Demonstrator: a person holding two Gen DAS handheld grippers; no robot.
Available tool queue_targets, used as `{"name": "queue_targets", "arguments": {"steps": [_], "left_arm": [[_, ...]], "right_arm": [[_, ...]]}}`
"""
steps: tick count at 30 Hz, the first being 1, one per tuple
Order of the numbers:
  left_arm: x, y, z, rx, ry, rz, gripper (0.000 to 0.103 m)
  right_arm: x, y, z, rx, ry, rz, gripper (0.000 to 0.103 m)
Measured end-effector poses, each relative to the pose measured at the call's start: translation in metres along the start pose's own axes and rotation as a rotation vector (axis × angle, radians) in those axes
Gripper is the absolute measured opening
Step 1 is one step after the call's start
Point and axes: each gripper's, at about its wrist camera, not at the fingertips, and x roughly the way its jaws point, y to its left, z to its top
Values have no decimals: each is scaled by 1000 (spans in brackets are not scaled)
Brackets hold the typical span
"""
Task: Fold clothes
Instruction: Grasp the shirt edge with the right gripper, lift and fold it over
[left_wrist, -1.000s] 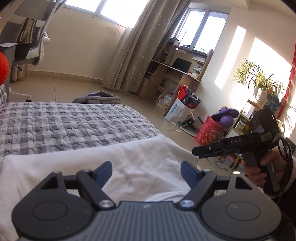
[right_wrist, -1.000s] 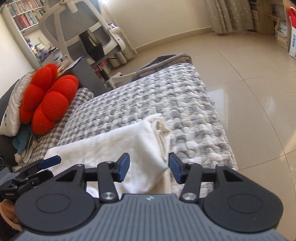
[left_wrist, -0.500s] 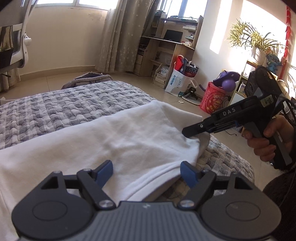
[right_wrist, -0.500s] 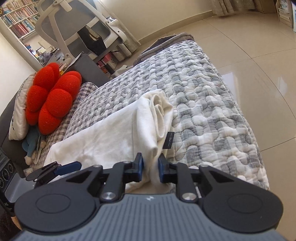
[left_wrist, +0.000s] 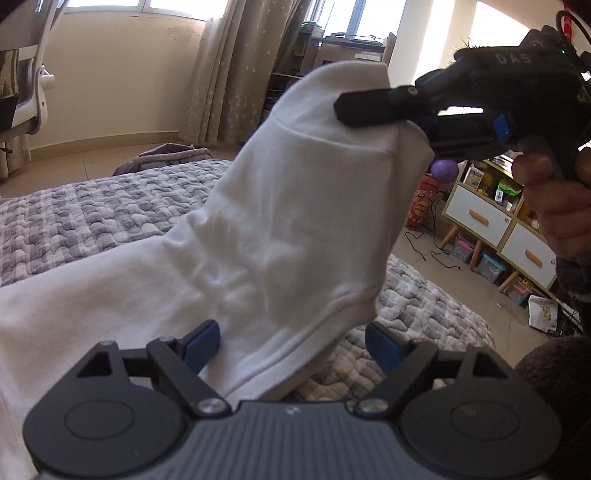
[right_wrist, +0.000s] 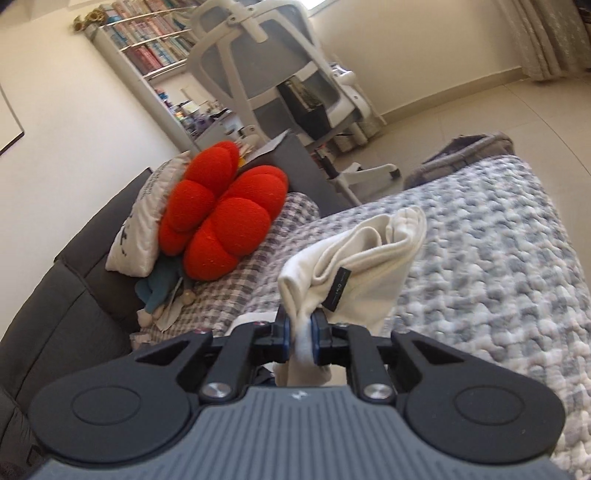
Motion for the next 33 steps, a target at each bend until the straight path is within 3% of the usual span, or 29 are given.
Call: {"name": "queue_targets", "arguments": {"steps": [2,7,13,18,23,29,32,33], "left_arm": [[-17,10,0,-65,-62,-43,84],[-80,42,-3,-220,-248,-64,84],[-124,72,-20,-332,-352,-57,84],[-133,103,-42,-522,-462,-129,84],[-131,118,-46,-611,-506,-170,84],[-118,127,-39,-628,-423,-63,83],[-111,128,-31,-617,-390,9,73],[-108,129,-28,-616,-384,30,65]], "right_arm": [[14,16,5,-39,21,24,15],[47,36,8,-85,80,59,15],[84,49,0,-88,148,106,15],[116,58,-13,-100,222,137,15],[147,61,-29,-121,303,144,16],[170,58,-51,-127,364,129,22],[164,66,-56,-160,371,164,37],[160,69,-57,-175,376,179,46]]}}
